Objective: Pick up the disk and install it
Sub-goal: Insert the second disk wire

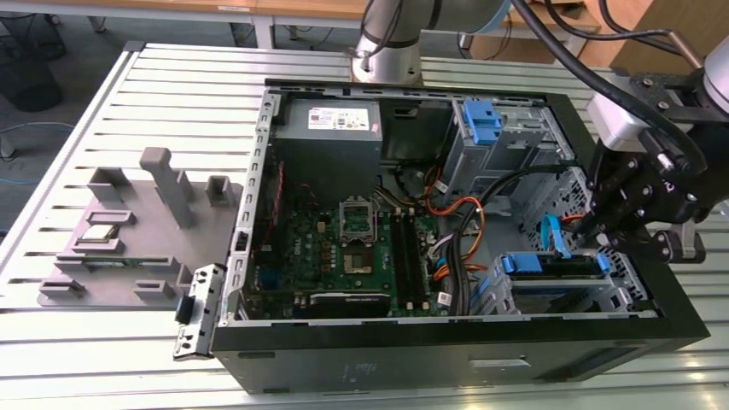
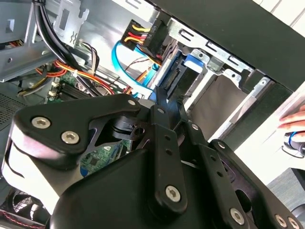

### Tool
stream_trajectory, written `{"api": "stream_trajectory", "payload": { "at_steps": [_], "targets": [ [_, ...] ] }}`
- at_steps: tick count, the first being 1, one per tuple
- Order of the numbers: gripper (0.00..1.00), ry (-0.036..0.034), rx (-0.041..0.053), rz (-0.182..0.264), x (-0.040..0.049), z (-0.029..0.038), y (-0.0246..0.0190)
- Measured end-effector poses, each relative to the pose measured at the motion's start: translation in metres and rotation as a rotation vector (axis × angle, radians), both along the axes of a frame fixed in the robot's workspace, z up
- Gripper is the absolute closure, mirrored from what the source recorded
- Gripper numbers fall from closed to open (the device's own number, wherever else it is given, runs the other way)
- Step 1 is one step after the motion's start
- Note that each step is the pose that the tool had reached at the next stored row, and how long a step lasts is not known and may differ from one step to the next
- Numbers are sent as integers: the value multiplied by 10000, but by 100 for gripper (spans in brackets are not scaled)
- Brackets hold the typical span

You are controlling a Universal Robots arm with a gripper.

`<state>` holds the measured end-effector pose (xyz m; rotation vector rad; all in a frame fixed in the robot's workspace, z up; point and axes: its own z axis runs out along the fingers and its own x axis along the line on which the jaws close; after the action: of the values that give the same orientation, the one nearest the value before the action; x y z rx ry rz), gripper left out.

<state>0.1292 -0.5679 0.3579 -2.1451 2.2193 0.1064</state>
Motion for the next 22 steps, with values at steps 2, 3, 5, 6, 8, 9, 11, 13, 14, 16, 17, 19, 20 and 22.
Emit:
{"api": "stream_trajectory", "payload": {
  "at_steps": [2, 3, 5, 6, 8, 9, 11, 13, 14, 16, 17, 19, 20, 22],
  "targets": [
    [76, 0, 3, 0, 0, -2, 31],
    [76, 0, 5, 1, 0, -2, 47],
    [76, 0, 16, 0, 0, -5, 68],
    [76, 0, 20, 0, 0, -6, 78],
    [76, 0, 33, 0, 0, -8, 95],
    [76, 0, 43, 0, 0, -9, 102],
    [76, 0, 67, 0, 0, -10, 119],
    [76, 0, 95, 0, 1, -12, 134],
    [76, 0, 109, 0, 4, -13, 142],
    [76, 0, 134, 2, 14, -14, 150],
    [76, 0, 147, 1, 26, -15, 150],
    [76, 0, 169, 0, 57, -16, 153],
    [76, 0, 180, 1, 74, -18, 153],
    [76, 0, 194, 1, 101, -19, 156]
  ]
}}
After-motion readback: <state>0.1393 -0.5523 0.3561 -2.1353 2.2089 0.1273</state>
